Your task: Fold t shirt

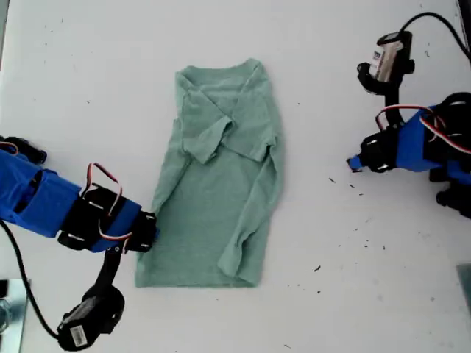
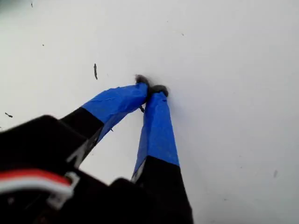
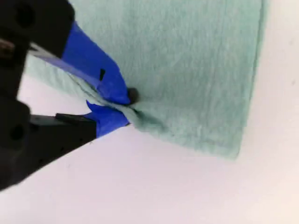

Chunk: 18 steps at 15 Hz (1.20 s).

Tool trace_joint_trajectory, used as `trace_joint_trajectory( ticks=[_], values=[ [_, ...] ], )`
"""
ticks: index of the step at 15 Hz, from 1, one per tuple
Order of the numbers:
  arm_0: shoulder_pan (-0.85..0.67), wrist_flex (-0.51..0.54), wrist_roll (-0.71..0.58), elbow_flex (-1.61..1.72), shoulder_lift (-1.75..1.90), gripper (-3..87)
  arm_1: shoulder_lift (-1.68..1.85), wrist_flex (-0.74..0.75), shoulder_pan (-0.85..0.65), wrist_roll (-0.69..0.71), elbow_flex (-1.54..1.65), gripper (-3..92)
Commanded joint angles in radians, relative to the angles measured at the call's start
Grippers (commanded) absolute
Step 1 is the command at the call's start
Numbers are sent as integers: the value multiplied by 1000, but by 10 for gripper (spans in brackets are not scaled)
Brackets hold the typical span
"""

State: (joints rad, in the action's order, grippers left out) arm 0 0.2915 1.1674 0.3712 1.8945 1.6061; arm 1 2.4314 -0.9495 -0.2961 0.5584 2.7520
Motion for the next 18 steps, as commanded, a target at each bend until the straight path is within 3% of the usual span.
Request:
trace_joint_trajectory(
  ticks=[1, 3, 6, 8, 9, 11, 14, 17, 18],
  values=[
    [-15, 192, 21, -81, 235, -3, -9, 31, -11, 6, 15, 23],
    [-58, 253, -25, -169, 284, -3, -9, 31, -14, 9, 15, 23],
    [-107, 193, -173, -383, 83, -3, -9, 31, -14, 6, 15, 23],
    [-137, 161, -314, -729, -225, -2, -9, 31, -17, 6, 15, 23],
    [-144, 146, -377, -923, -399, 24, -9, 31, -18, 8, 15, 23],
    [-152, 5, -446, -985, -566, 217, -9, 29, -15, 2, 15, 23],
    [-170, 107, -437, -982, -578, 247, -9, 29, -15, 0, 17, 23],
    [-167, 281, -419, -862, -158, 257, -9, 26, -14, 0, 17, 23],
    [-184, 291, -405, -706, 34, 255, -9, 23, -14, -3, 17, 23]
  ],
)
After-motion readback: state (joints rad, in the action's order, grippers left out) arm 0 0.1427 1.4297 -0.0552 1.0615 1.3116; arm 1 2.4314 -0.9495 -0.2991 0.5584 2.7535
